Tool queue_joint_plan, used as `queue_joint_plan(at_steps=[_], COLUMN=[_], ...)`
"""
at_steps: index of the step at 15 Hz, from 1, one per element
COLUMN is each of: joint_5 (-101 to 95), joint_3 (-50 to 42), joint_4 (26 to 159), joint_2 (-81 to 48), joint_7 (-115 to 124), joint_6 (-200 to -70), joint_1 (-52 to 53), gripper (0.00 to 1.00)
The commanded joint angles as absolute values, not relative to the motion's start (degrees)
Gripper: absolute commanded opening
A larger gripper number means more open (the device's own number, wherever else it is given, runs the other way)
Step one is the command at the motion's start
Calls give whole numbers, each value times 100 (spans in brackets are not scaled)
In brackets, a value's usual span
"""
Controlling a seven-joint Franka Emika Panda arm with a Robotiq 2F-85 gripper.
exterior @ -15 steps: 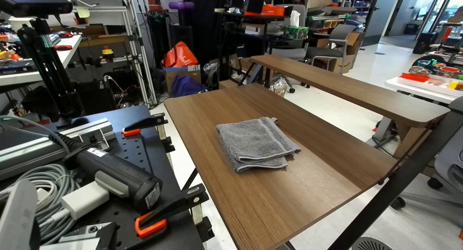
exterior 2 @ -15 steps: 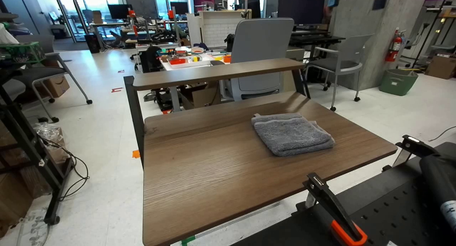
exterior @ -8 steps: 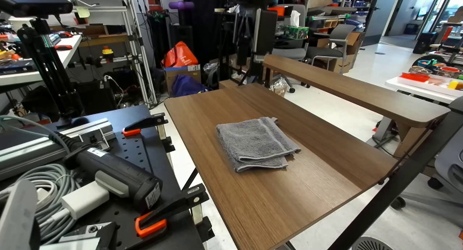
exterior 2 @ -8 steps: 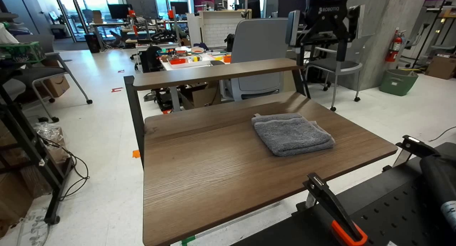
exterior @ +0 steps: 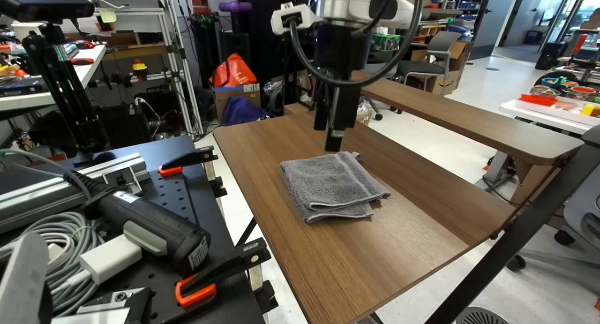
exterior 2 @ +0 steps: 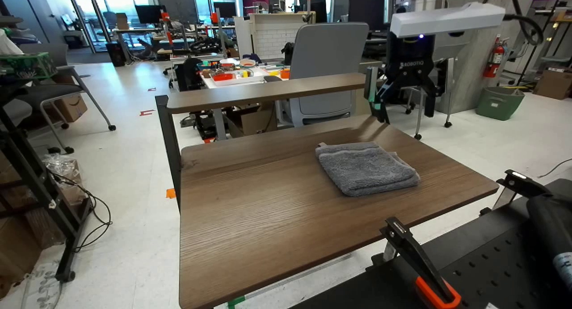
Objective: Move the towel to the left
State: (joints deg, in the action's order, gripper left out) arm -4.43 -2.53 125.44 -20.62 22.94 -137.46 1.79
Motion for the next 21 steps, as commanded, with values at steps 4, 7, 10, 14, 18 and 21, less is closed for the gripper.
queue_joint_plan(at_steps=[4, 7, 10, 14, 18, 21], joint_5=[-354, -293, -302, -278, -306, -317], joint_3=[-577, -636, -674, -709, -822, -869], joint_4=[11931, 11682, 11577, 11428, 11219, 10983], joint_2=[-3049, -3428, -3693, -3999, -4264, -4501], joint_7=[2586, 2858, 3120, 3286, 3405, 3371], joint_6=[-13940, -14124, -14558, -14882, -15117, -15206], joint_1=[264, 362, 549, 803, 969, 1047], gripper=[100, 100, 100, 100, 100, 100])
